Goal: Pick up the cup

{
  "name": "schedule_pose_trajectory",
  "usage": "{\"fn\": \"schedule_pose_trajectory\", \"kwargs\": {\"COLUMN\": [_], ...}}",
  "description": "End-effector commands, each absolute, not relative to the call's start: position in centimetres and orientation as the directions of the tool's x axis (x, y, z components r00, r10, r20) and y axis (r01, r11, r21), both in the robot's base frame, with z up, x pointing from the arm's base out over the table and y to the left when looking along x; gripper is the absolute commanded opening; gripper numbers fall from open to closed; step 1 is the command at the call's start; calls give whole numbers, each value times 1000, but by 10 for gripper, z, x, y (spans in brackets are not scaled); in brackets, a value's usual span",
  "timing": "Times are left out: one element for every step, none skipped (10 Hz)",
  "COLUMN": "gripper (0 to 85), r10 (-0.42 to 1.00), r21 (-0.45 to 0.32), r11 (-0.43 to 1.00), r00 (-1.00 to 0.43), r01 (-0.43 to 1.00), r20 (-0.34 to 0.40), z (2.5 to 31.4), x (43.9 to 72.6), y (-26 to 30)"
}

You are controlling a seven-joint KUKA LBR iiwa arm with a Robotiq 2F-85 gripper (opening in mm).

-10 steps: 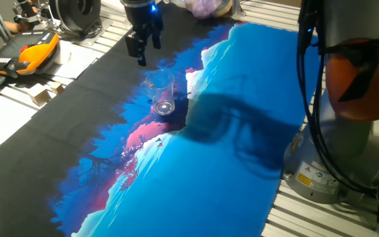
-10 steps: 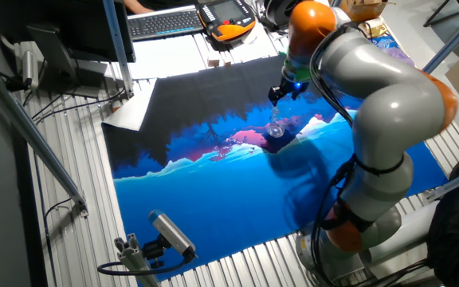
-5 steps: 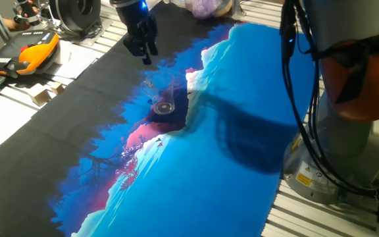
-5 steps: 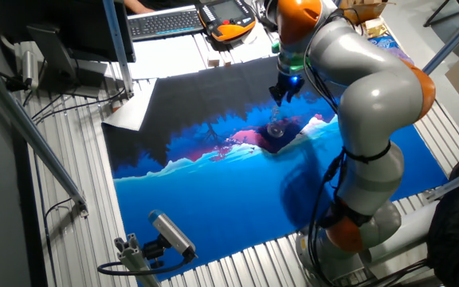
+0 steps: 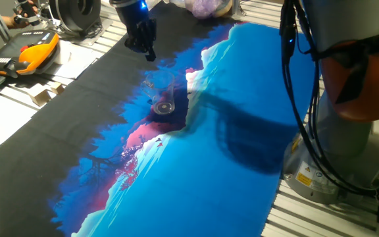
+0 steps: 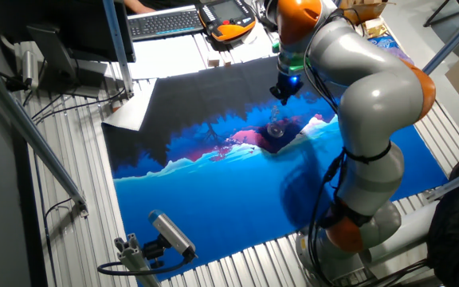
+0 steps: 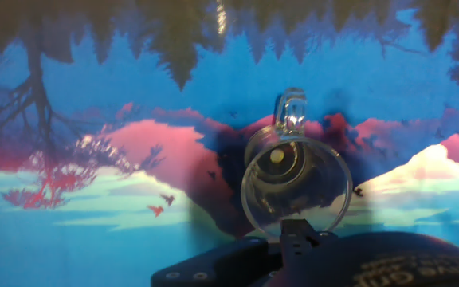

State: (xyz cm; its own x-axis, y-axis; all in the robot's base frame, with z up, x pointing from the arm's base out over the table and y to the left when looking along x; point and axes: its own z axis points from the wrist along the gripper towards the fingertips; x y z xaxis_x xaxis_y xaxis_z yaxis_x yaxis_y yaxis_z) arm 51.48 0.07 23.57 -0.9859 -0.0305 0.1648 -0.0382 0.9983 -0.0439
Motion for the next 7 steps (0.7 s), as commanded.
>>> {"fn": "schedule_pose_trajectory", "kwargs": {"gripper": [0,0,0,0,0,0,0], "r10": [-35,1,53,85,106,100,110], "r21": [-51,-20,18,-1,-10,20,93], "r11": [998,1000,998,996,994,994,989], "r00": [-988,-987,-986,-985,-986,-990,-993], "r01": [-43,-2,57,86,106,103,114], "r20": [151,160,157,153,131,100,49], "z": [236,236,236,236,236,236,236], "x": [515,515,515,515,515,515,515], "y": [1,1,1,1,1,1,1]}}
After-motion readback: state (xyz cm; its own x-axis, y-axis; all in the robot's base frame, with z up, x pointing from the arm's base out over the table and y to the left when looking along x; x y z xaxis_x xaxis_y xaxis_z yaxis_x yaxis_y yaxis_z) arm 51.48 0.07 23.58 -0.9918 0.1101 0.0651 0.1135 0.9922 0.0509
